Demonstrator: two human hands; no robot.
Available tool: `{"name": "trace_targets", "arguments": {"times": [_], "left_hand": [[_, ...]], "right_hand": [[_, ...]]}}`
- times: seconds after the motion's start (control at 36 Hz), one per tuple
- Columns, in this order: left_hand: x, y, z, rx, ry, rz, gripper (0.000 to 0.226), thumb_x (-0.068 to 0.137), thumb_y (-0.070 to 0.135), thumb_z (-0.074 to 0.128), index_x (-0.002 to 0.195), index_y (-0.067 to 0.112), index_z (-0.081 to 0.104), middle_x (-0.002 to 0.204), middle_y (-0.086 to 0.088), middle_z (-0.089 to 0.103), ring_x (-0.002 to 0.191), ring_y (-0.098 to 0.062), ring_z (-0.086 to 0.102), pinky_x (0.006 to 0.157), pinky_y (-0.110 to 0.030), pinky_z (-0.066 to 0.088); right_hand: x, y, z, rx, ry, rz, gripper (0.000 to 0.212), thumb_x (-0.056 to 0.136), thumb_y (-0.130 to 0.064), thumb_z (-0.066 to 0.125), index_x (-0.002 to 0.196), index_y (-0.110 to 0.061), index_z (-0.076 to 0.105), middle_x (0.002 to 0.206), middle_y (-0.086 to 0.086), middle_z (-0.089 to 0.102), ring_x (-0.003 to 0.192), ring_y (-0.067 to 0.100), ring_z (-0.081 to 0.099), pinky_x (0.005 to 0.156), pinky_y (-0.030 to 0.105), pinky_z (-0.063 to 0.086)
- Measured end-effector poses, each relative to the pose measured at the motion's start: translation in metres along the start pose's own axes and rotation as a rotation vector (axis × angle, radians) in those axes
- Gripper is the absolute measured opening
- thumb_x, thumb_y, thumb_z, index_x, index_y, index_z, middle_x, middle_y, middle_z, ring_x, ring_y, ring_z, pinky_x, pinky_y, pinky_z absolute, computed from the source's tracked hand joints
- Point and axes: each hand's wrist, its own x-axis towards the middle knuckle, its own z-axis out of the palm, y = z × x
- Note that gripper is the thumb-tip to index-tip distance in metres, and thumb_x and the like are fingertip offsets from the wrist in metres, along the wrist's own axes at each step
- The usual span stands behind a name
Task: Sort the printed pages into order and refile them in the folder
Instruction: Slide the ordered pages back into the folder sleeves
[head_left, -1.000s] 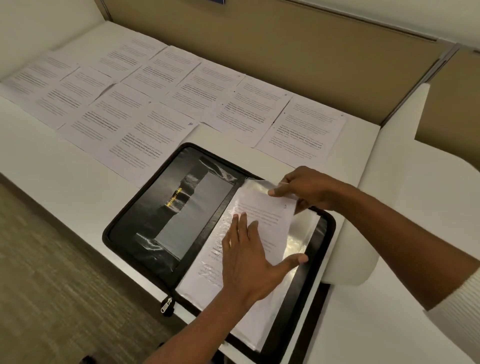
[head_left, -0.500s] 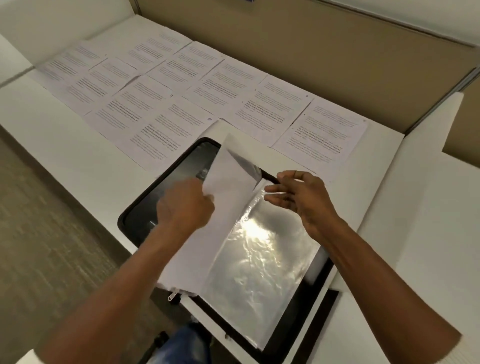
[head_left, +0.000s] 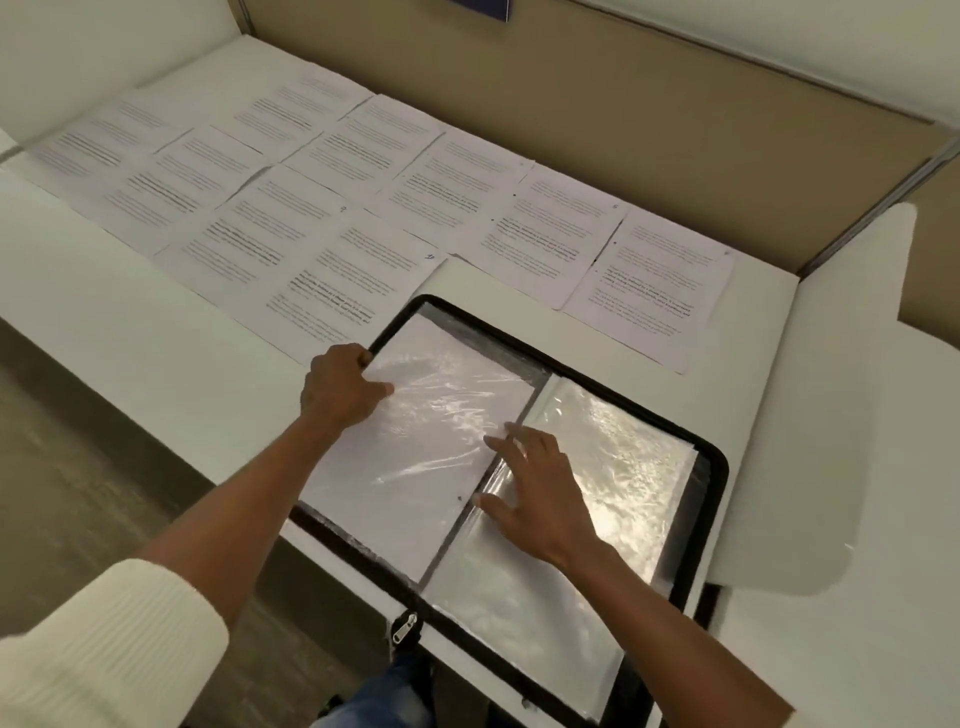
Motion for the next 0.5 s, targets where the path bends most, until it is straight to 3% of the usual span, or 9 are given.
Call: {"name": "trace_targets", "arguments": {"times": [0.11,0.19,0.31,0.5], "left_hand": [[0.012,-0.016,0.006,0.005,-0.031,0.107,0.055,0.075,0.033,0.094,0.119,0.012,0.069,0.107,-0.008,0.071,0.089,-0.021,0.061,0.079,-0.034,0.047],[0.016,-0.023,0.011,-0.011,-0.033,0.166,0.055,0.075,0.028,0.093,0.12,0.014,0.065,0.105,-0.006,0.071,0.092,-0.024,0.065,0.08,-0.036,0.052],[0.018,-0.028,0.017,-0.026,-0.028,0.237,0.055,0.078,0.019,0.091,0.123,0.014,0.06,0.109,-0.004,0.07,0.096,-0.029,0.068,0.083,-0.045,0.058],[0.025,-0.022,0.018,0.062,-0.074,0.226,0.049,0.081,0.018,0.084,0.122,0.016,0.057,0.11,-0.006,0.069,0.097,-0.031,0.068,0.079,-0.041,0.056]], "right_hand": [[0.005,-0.013,0.02,-0.138,-0.053,0.051,0.08,0.089,-0.074,0.056,0.157,-0.034,0.041,0.172,0.001,0.022,0.158,0.027,0.014,0.122,0.05,0.024],[0.005,-0.018,0.026,-0.187,-0.052,0.082,0.081,0.09,-0.074,0.054,0.159,-0.034,0.038,0.174,0.001,0.014,0.16,0.027,0.008,0.125,0.048,0.017],[0.001,-0.019,0.03,-0.232,-0.038,0.093,0.081,0.091,-0.072,0.056,0.161,-0.035,0.035,0.175,-0.001,0.01,0.16,0.027,0.007,0.126,0.048,0.017],[-0.001,-0.017,0.034,-0.261,-0.033,0.124,0.081,0.09,-0.076,0.049,0.161,-0.038,0.033,0.175,-0.003,0.007,0.161,0.024,0.008,0.126,0.048,0.015]]}}
